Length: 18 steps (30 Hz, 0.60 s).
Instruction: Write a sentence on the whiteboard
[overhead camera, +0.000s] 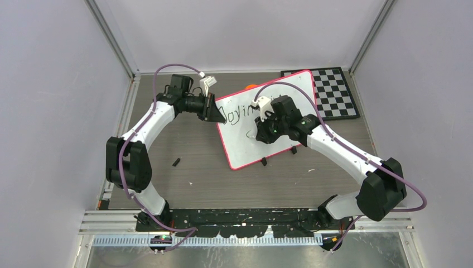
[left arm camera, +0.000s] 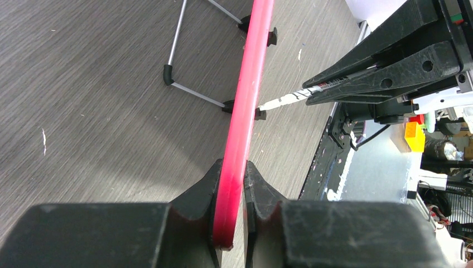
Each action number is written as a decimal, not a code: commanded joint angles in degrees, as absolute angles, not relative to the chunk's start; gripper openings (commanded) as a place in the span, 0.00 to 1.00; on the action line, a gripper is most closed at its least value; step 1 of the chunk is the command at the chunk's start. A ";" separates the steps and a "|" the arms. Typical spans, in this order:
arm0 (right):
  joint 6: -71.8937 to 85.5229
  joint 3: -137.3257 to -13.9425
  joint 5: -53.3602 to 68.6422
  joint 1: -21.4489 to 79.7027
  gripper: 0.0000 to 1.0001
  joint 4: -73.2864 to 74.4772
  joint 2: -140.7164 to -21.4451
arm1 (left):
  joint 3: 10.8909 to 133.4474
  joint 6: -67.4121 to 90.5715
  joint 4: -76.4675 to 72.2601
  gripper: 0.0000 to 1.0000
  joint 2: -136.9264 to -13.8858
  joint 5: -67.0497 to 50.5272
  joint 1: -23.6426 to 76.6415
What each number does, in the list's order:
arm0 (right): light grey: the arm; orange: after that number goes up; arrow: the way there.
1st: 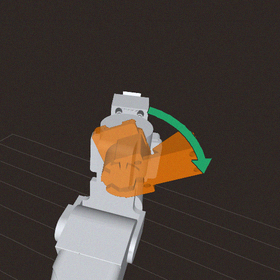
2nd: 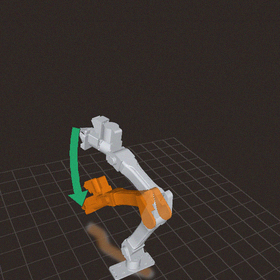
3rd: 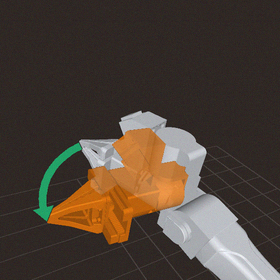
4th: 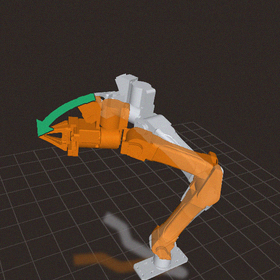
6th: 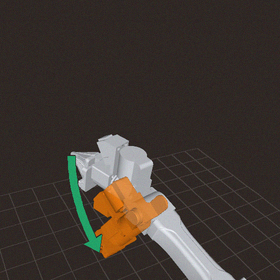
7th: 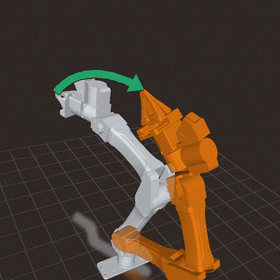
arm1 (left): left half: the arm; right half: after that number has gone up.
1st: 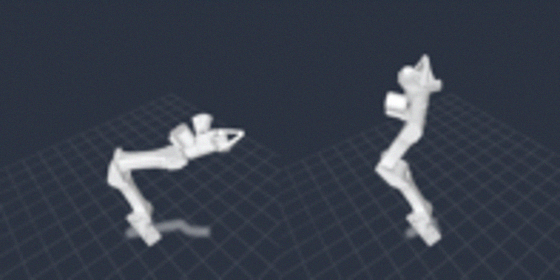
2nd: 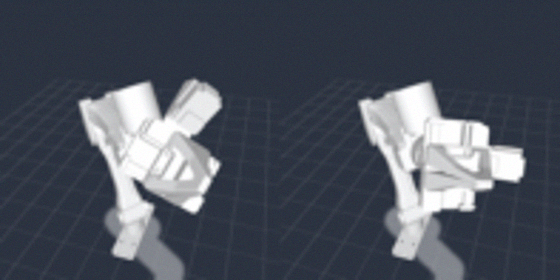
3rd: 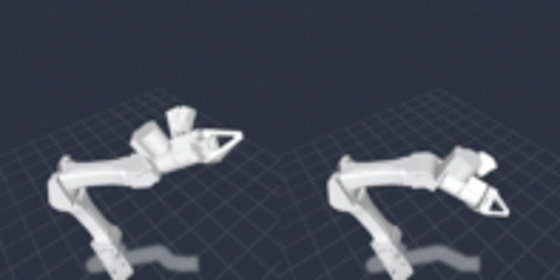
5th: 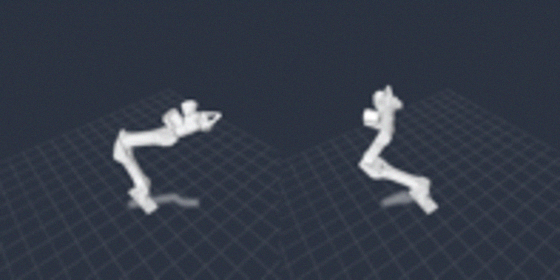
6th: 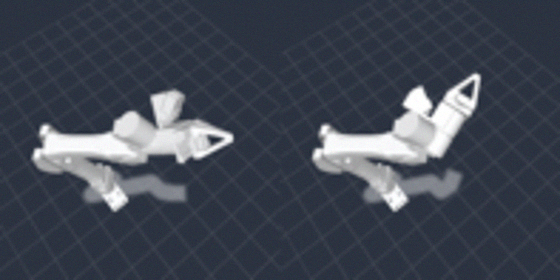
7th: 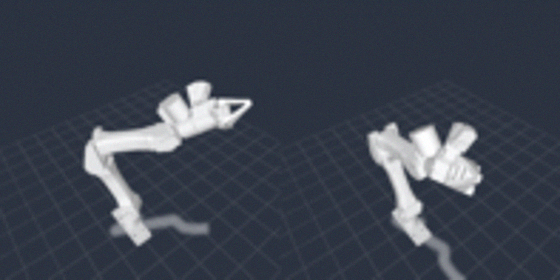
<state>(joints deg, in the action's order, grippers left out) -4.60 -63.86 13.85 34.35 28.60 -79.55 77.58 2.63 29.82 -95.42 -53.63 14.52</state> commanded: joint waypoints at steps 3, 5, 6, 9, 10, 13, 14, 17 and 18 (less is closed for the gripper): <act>-6.33 -65.04 10.24 33.67 0.00 27.80 -78.70 | 77.12 0.44 27.83 0.00 -94.70 -49.60 14.59; -6.06 -65.85 10.27 33.39 0.00 27.73 -78.66 | 77.14 0.39 27.75 0.00 -94.73 -49.57 14.59; -5.60 -66.29 10.22 33.35 0.00 27.65 -78.73 | 77.19 0.43 27.75 0.00 -94.75 -49.55 14.59; -4.87 -67.57 9.84 33.23 0.00 27.02 -79.21 | 77.27 0.49 27.77 0.00 -94.82 -49.57 14.59; -4.84 -67.93 9.57 33.16 0.00 27.01 -79.50 | 77.30 0.48 27.80 0.00 -94.88 -49.57 14.59; -4.83 -68.90 8.82 33.02 0.00 27.01 -79.92 | 77.44 0.45 27.90 0.00 -94.76 -49.56 14.59; -4.83 -69.17 8.79 33.03 0.00 26.99 -80.04 | 77.48 0.44 27.90 0.00 -94.68 -49.57 14.59; -4.75 -70.05 8.53 32.95 0.00 26.95 -80.39 | 77.38 0.34 27.96 0.00 -94.56 -49.59 14.59; -4.75 -70.22 8.60 32.96 0.00 26.99 -80.46 | 77.40 0.35 27.92 0.00 -94.51 -49.57 14.63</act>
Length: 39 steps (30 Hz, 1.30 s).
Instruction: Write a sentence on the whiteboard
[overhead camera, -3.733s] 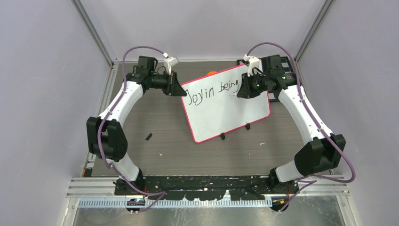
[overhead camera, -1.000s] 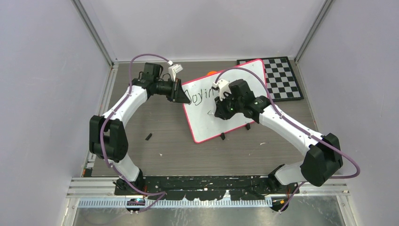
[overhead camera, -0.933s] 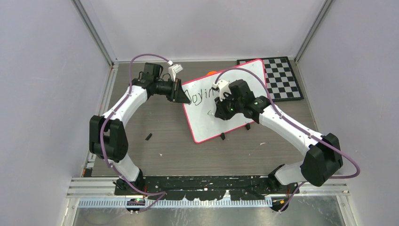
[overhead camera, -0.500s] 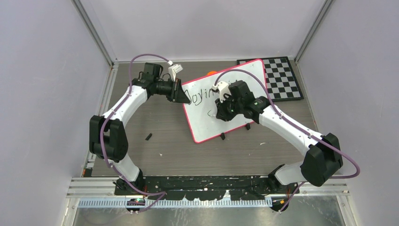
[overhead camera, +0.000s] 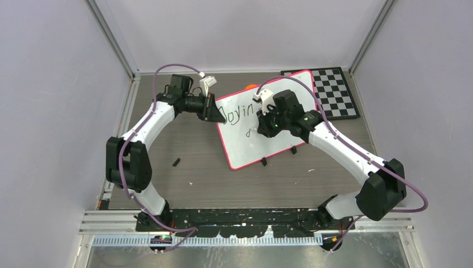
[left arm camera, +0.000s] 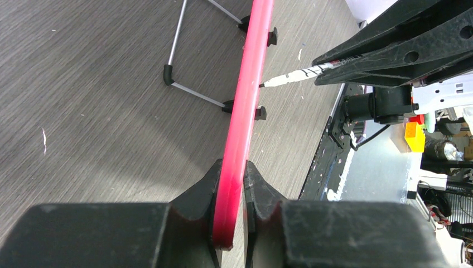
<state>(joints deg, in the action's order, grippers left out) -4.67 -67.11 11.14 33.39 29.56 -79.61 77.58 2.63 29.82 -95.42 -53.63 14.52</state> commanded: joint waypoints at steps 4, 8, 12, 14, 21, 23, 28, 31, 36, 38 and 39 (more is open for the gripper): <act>-4.66 -69.67 9.40 32.88 0.00 27.40 -80.60 | 77.19 0.17 27.97 0.00 -94.48 -49.42 14.59; -4.66 -67.72 10.18 33.04 0.00 28.16 -80.21 | 77.26 0.18 27.97 0.00 -94.45 -49.40 14.59; -4.79 -65.86 10.71 33.01 0.00 28.77 -79.57 | 77.19 0.18 28.01 0.00 -94.41 -49.39 14.59; -4.83 -65.14 10.90 33.01 0.00 28.95 -79.16 | 77.22 0.16 28.03 0.00 -94.41 -49.32 14.63; -5.29 -65.39 10.99 32.90 0.00 30.93 -78.23 | 77.27 0.13 28.10 0.00 -94.43 -49.44 14.59; -5.36 -66.02 11.03 32.92 0.00 31.58 -77.34 | 77.28 0.18 28.21 0.00 -94.35 -49.61 14.59; -5.03 -67.96 11.24 32.55 0.00 32.42 -75.94 | 77.22 0.18 28.21 0.00 -94.15 -49.83 14.60; -5.01 -68.98 10.99 31.89 0.00 32.09 -76.48 | 77.18 0.15 28.20 0.00 -94.20 -50.00 14.59; -4.47 -70.35 10.54 31.19 0.00 31.02 -77.78 | 77.19 0.17 28.21 0.00 -93.92 -50.01 14.59; -4.09 -70.93 10.91 30.64 0.00 30.70 -78.14 | 77.25 0.18 28.21 0.00 -93.87 -50.02 14.60; -3.80 -71.33 11.32 30.39 0.00 30.68 -78.36 | 77.21 0.18 28.21 0.00 -93.87 -50.01 14.59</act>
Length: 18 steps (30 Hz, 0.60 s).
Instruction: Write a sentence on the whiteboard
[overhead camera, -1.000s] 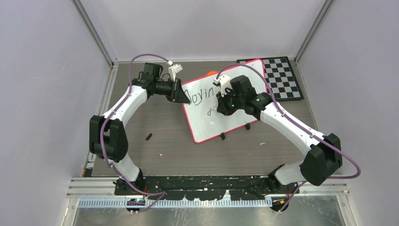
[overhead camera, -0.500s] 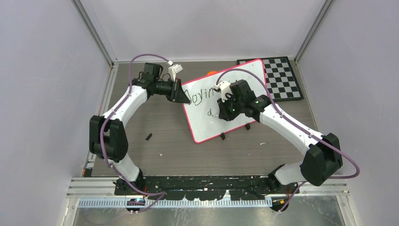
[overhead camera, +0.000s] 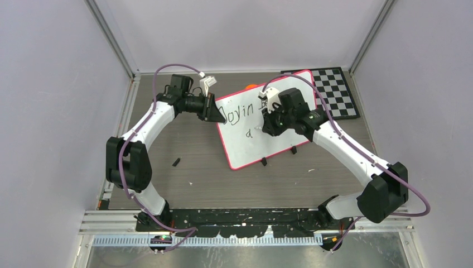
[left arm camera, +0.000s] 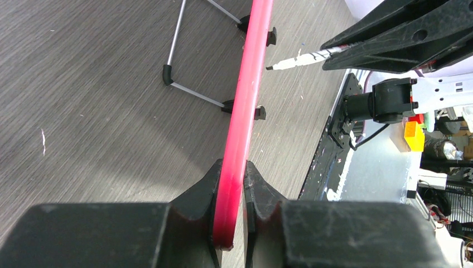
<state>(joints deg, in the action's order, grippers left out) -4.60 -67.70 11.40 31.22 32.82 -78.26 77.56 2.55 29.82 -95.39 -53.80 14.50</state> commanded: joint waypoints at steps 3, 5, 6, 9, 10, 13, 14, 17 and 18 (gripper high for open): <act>-3.30 -71.71 11.82 29.83 0.00 30.27 -78.66 | 77.14 0.18 28.22 0.00 -93.95 -50.00 14.59; -3.18 -71.72 11.89 29.61 0.00 29.91 -78.74 | 77.08 0.18 28.26 0.00 -93.89 -50.01 14.59; -3.17 -71.72 11.91 29.57 0.00 29.73 -78.82 | 77.19 0.18 28.22 0.00 -93.91 -50.01 14.59; -3.08 -72.02 12.12 29.31 0.00 29.71 -79.08 | 77.28 0.18 28.22 0.00 -94.09 -50.09 14.60; -3.08 -72.05 12.21 29.23 0.00 29.70 -79.10 | 77.24 0.15 28.22 0.00 -94.07 -50.10 14.60; -2.99 -72.15 12.30 29.15 0.00 29.58 -79.18 | 77.17 0.18 28.21 0.00 -94.09 -50.10 14.59; -2.99 -72.09 12.30 29.18 0.00 29.49 -79.23 | 77.17 0.18 28.28 0.00 -94.06 -50.10 14.59; -2.75 -72.14 12.52 28.99 0.00 29.20 -79.50 | 77.14 0.18 28.22 0.00 -93.98 -50.11 14.66; -2.68 -72.11 12.63 28.91 0.00 29.06 -79.58 | 77.12 0.18 28.24 0.00 -93.99 -50.10 14.60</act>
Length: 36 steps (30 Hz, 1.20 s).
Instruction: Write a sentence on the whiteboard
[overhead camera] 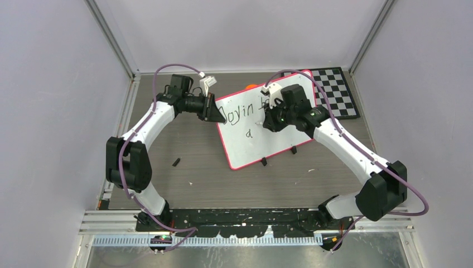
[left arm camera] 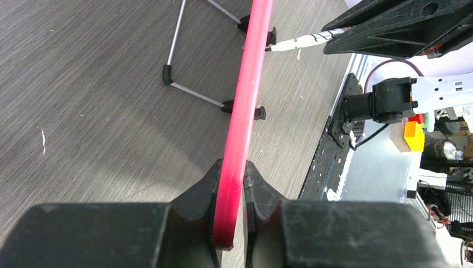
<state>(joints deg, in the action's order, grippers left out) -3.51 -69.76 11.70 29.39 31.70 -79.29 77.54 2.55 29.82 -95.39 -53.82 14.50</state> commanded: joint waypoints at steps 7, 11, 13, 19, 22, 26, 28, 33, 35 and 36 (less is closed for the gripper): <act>-2.31 -72.19 13.21 28.65 0.00 28.59 -80.11 | 77.10 0.17 28.22 0.00 -93.93 -50.19 14.59; -2.11 -72.27 13.73 28.72 0.00 28.39 -80.30 | 77.08 0.18 28.27 0.00 -93.91 -50.19 14.59; -1.99 -72.34 14.08 28.66 0.00 28.39 -80.65 | 77.23 0.18 28.24 0.00 -94.02 -50.18 14.59; -1.67 -71.82 14.71 28.73 0.00 28.39 -81.67 | 77.20 0.17 28.22 0.00 -94.14 -50.30 14.59; -1.89 -70.79 14.59 28.73 0.00 28.44 -81.83 | 77.17 -1.02 28.26 0.00 -94.18 -50.25 14.59; -2.15 -68.83 14.51 28.73 0.00 28.95 -81.30 | 77.13 -1.33 28.22 0.00 -94.10 -50.27 14.59; -2.44 -67.51 14.50 28.70 0.00 29.21 -80.71 | 77.12 -1.35 28.22 0.00 -94.06 -50.27 14.59; -2.72 -65.07 14.50 28.73 0.00 29.96 -78.94 | 77.22 -1.38 28.26 0.00 -94.16 -50.22 14.60; -2.88 -64.50 14.42 28.73 0.00 30.33 -78.44 | 77.15 -1.37 28.30 0.00 -94.13 -50.36 14.59; -3.02 -64.48 14.44 28.71 0.00 30.59 -78.26 | 77.17 -1.35 28.22 0.00 -94.16 -50.34 14.60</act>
<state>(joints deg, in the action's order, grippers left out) -2.24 -65.32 16.80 29.02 32.12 -80.23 77.54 2.26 29.85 -95.39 -53.82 14.50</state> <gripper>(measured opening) 0.177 0.150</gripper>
